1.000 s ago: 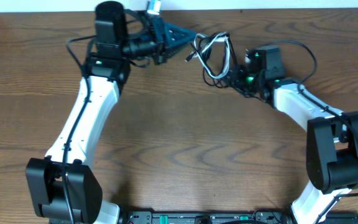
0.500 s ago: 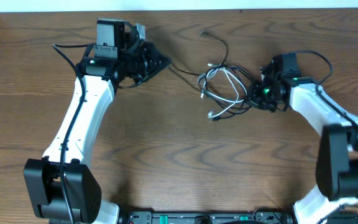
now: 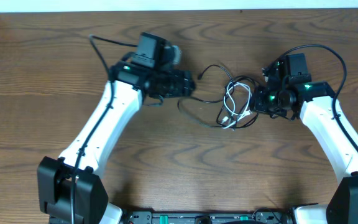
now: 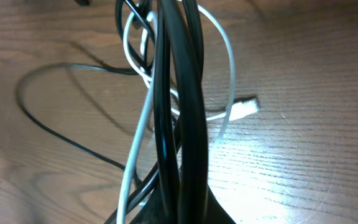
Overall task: Untangle cables
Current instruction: 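Pull the grippers apart to stretch the black and white cables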
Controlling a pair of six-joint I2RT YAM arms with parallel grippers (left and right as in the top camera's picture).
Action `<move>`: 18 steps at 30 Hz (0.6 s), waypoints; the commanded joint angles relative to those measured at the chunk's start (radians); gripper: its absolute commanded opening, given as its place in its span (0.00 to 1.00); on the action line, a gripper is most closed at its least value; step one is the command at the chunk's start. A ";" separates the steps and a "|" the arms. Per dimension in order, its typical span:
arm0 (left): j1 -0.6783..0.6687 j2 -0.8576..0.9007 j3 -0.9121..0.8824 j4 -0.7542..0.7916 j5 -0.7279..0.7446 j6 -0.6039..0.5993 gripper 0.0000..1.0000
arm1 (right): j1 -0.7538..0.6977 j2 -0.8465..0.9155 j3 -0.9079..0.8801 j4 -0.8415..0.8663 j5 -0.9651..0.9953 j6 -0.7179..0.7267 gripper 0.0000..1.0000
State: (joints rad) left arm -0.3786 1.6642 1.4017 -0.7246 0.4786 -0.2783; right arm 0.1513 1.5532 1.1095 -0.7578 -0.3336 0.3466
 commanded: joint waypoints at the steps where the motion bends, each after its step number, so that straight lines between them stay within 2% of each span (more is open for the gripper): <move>1: -0.045 -0.015 0.014 0.001 0.082 0.064 0.75 | 0.002 -0.005 -0.001 0.000 0.000 -0.037 0.01; 5: -0.066 0.001 0.010 0.024 0.137 0.064 0.76 | -0.013 -0.005 -0.001 0.013 -0.106 -0.053 0.01; 14: -0.114 0.147 0.008 0.174 0.460 0.173 0.76 | -0.069 -0.005 0.000 0.024 -0.283 -0.075 0.01; 18: -0.154 0.204 0.008 0.223 0.463 0.172 0.75 | -0.089 -0.005 0.000 0.025 -0.315 -0.080 0.01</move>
State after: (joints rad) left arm -0.5014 1.8301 1.4021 -0.5278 0.8680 -0.1444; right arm 0.0803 1.5532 1.1095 -0.7357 -0.5705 0.2951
